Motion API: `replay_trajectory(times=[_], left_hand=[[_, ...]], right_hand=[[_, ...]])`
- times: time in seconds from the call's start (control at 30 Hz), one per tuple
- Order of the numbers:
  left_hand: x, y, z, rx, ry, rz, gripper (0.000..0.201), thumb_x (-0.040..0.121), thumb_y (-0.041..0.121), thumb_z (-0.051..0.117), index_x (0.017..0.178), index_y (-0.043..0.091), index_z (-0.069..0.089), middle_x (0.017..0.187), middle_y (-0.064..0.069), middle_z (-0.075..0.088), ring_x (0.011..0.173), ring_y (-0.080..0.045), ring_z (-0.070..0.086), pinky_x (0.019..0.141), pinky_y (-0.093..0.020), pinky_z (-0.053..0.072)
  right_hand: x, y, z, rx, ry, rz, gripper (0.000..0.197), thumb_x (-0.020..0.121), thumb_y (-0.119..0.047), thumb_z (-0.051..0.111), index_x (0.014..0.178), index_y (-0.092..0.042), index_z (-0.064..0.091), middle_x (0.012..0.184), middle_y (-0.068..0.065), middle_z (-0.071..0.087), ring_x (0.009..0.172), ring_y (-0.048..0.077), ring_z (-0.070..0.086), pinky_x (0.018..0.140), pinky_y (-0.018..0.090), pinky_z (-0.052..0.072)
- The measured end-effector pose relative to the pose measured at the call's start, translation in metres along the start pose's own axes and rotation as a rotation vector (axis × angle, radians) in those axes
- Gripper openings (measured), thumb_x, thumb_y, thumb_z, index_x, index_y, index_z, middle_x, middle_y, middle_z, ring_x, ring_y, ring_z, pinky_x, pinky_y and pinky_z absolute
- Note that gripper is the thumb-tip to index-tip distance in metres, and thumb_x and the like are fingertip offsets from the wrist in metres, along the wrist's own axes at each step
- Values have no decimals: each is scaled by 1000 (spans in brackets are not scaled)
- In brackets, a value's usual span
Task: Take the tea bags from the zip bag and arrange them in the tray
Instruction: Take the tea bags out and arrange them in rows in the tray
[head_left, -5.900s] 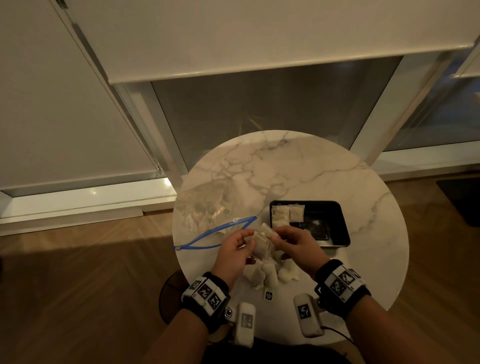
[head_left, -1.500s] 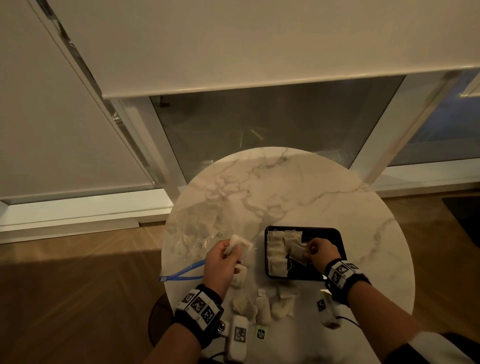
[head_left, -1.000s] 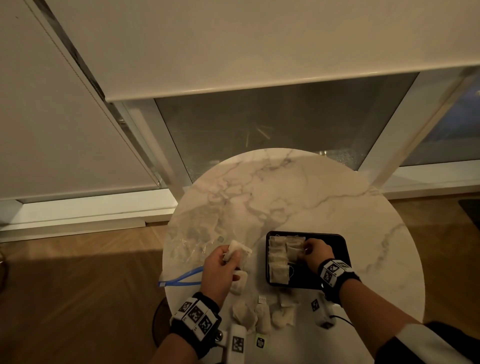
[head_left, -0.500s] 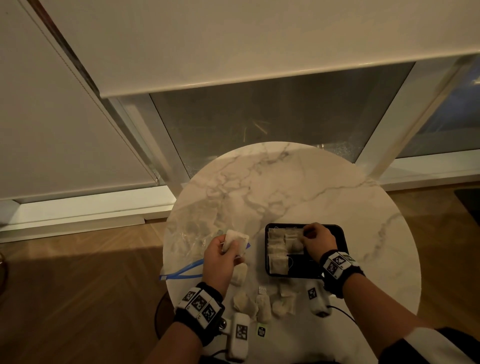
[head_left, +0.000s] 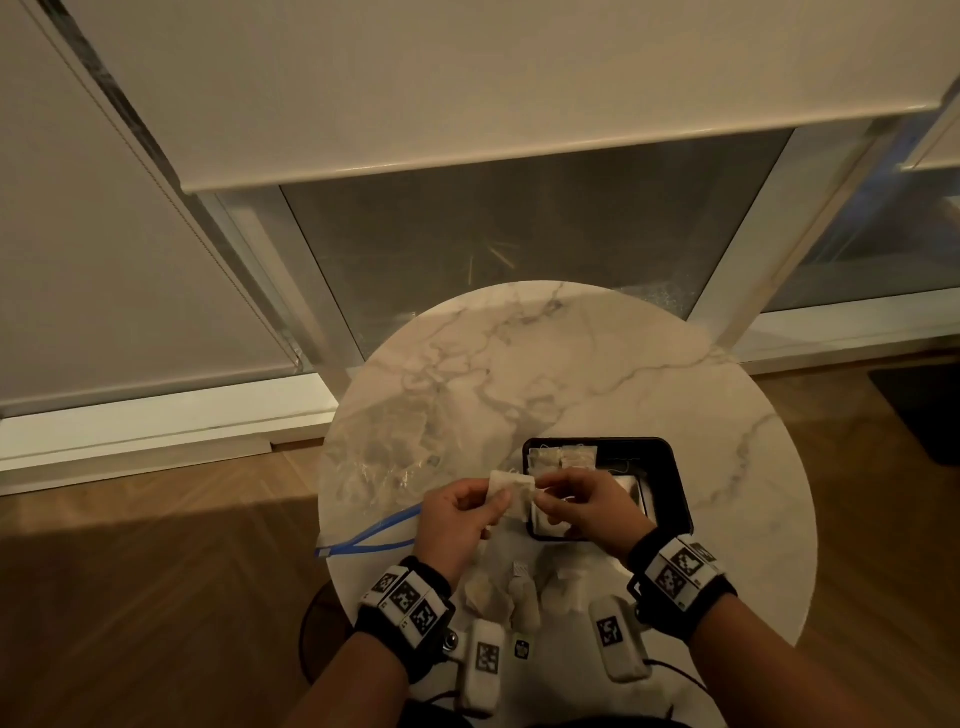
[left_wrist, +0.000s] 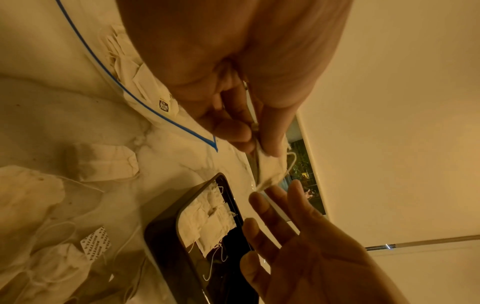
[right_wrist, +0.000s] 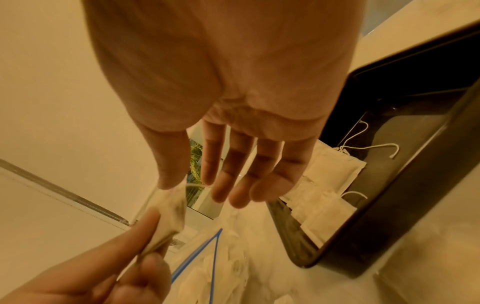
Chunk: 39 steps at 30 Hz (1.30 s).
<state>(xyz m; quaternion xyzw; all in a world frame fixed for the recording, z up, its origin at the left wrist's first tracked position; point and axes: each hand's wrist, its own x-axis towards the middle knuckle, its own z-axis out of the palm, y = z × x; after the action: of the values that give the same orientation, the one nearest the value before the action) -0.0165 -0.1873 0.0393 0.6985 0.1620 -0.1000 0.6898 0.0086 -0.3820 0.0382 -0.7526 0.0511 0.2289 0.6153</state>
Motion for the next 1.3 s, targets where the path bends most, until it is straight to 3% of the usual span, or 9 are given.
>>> replay_trajectory(times=[0.17, 0.4, 0.6, 0.67, 0.77, 0.9, 1.1, 1.3], left_hand=[[-3, -3, -2, -38, -110, -18, 11, 89, 13, 73, 98, 17, 77, 87, -5, 78, 74, -13, 69, 68, -24, 56], [0, -8, -7, -29, -113, -30, 13, 87, 13, 75, 101, 13, 77, 90, -8, 77, 78, -18, 70, 70, -25, 57], [1, -9, -8, 0, -132, -33, 16, 87, 16, 76, 103, 15, 76, 93, -7, 76, 80, -18, 71, 69, -25, 57], [2, -8, -8, -11, -118, -35, 12, 87, 14, 76, 99, 14, 75, 90, -8, 75, 77, -18, 70, 68, -26, 57], [4, -12, -9, -34, -85, -58, 12, 88, 8, 73, 100, 8, 73, 89, -13, 73, 73, -16, 68, 66, -24, 57], [9, -18, -9, -27, -68, -91, 10, 90, 5, 70, 98, 7, 72, 84, -11, 71, 71, -14, 67, 65, -24, 56], [13, -25, -2, -15, -43, -133, 9, 92, 3, 66, 99, 6, 71, 83, -8, 70, 72, -15, 66, 65, -24, 56], [19, -29, 6, 51, -41, -158, 9, 92, 10, 67, 99, 13, 72, 91, -8, 72, 76, -16, 67, 67, -26, 55]], right_hand=[[-11, 0, 9, 45, 60, -32, 10, 84, -14, 75, 93, -16, 72, 81, 3, 74, 66, 9, 65, 55, 20, 50], [-21, -7, 19, 86, 98, -55, 11, 85, -2, 71, 95, 2, 70, 82, 12, 71, 58, 0, 63, 53, 11, 46], [-21, -6, 19, 48, 93, -26, 11, 85, -1, 70, 83, -11, 68, 72, 2, 72, 59, 3, 64, 53, 13, 47], [-15, 2, 12, 0, 117, -14, 10, 84, -4, 72, 83, -13, 68, 71, 1, 71, 62, 9, 65, 57, 18, 50], [-5, 21, -5, -64, 183, 51, 11, 83, -6, 74, 83, -13, 67, 76, 6, 71, 70, 20, 67, 69, 35, 58], [3, 43, -31, -170, 289, 115, 12, 84, -7, 73, 81, -16, 66, 78, 5, 70, 73, 20, 67, 65, 30, 56], [26, 66, -65, -373, 356, 267, 17, 83, -16, 74, 77, -29, 64, 78, 3, 70, 76, 23, 69, 75, 43, 60], [46, 63, -65, -482, 312, 330, 11, 85, -16, 73, 84, -20, 64, 85, 0, 64, 88, 21, 63, 81, 32, 53]])
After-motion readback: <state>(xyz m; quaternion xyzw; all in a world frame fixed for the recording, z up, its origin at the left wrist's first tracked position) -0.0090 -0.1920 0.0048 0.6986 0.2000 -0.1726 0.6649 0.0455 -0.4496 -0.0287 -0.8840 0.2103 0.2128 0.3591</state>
